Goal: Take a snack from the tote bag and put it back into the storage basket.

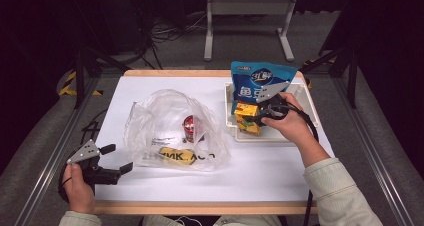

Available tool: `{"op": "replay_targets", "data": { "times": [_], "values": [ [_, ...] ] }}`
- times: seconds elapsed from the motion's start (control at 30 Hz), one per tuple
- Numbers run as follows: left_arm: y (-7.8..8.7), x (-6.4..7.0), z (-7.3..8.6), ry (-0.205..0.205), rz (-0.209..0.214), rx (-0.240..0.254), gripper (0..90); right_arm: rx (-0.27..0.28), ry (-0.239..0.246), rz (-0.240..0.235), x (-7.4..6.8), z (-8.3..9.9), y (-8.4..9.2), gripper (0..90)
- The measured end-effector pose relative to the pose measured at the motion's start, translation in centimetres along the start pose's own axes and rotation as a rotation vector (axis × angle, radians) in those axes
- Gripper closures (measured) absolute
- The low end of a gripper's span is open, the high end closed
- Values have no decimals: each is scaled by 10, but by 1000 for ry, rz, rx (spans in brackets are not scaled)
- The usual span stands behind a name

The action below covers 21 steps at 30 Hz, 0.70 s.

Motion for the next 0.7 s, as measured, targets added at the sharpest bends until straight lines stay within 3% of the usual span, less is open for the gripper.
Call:
{"op": "replay_targets", "data": {
  "times": [0.7],
  "values": [
    [0, -1, 0, 2, 0, -1, 9, -39, 0, -20, -2, 3, -15, 518]
  ]
}}
Point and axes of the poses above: each handheld gripper's, and its own axes: y roughly backward along the jaws, z roughly out of its underside, x roughly to its right, the point moved 4 cm from there along -y, roughly forward along the jaws, and after that the axes turned 2 degrees about -x, right-handed, at the moved point
